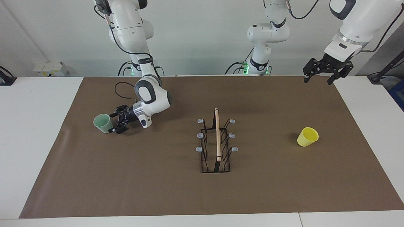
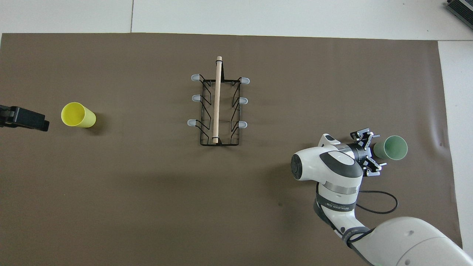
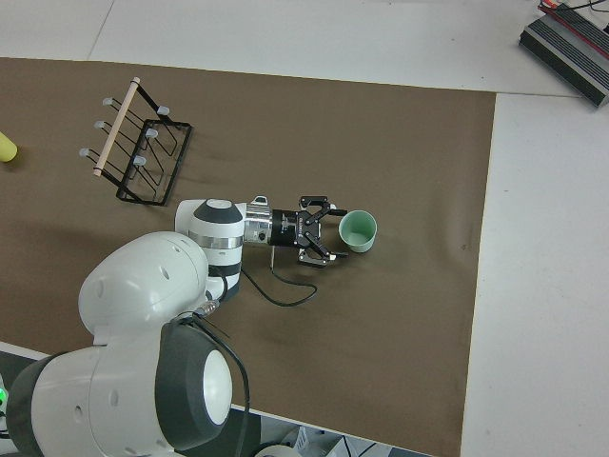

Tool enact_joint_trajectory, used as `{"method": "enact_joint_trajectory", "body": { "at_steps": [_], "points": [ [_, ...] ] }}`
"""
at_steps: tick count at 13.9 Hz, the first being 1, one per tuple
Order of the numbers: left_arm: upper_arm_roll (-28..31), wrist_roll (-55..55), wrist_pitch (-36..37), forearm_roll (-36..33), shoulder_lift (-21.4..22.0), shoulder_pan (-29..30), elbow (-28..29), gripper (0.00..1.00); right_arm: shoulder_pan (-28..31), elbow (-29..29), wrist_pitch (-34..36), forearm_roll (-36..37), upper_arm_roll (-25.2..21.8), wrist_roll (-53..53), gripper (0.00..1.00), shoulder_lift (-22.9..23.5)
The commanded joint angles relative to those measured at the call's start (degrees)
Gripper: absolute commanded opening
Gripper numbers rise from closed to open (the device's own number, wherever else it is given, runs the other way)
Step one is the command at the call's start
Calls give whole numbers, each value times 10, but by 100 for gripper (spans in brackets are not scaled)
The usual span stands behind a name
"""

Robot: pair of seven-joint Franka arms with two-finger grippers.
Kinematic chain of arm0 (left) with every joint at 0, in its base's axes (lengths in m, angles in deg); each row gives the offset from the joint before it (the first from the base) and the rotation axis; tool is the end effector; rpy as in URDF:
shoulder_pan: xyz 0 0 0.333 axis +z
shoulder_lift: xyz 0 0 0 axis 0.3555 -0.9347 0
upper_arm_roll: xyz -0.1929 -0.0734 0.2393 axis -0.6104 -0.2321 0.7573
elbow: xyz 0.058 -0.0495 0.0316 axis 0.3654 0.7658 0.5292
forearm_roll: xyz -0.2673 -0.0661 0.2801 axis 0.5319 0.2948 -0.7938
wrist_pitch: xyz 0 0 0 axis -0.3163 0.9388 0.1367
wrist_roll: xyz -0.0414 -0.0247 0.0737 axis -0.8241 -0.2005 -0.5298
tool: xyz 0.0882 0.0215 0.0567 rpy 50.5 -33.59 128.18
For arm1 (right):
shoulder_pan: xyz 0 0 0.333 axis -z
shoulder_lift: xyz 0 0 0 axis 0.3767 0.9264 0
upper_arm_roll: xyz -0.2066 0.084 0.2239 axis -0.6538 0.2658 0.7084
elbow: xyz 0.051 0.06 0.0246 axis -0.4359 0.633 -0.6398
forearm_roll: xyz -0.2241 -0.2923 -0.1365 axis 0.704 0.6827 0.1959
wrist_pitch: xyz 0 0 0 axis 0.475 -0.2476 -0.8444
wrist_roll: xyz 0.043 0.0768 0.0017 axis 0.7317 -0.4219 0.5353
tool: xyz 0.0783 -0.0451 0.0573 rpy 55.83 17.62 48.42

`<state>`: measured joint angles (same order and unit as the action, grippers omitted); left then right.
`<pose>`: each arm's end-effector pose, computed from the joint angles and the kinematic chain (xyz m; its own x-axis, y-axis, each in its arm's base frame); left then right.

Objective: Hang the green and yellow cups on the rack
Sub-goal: 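Close the right gripper on the pale green cup's rim and lift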

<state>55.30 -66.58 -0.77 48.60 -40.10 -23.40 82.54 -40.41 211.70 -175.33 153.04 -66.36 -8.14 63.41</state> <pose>0.5445 -0.0156 0.6364 0.9860 -0.1651 -0.0256 -0.1645 -0.9861 0.0236 0.4915 0.0684 0.2160 -0.0258 0.3574 -0.9336 0.9847 0.1700 0.0379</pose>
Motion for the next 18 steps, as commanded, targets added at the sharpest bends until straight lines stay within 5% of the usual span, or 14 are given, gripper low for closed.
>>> {"method": "enact_joint_trajectory", "body": {
  "at_steps": [1,11,12,14,18],
  "points": [
    [-1,5,8,-12,5,1,0,100,24,17,-19,47,4,14,100,-13],
    [-1,5,8,-12,5,1,0,100,62,41,-57,120,4,50,97,-11],
    [-1,5,8,-12,5,1,0,100,61,41,-56,120,5,50,77,-12],
    [-1,5,8,-12,5,1,0,100,56,41,-55,121,4,50,0,-13],
    [-1,5,8,-12,5,1,0,100,32,18,-38,95,5,44,0,-12]
  ]
}}
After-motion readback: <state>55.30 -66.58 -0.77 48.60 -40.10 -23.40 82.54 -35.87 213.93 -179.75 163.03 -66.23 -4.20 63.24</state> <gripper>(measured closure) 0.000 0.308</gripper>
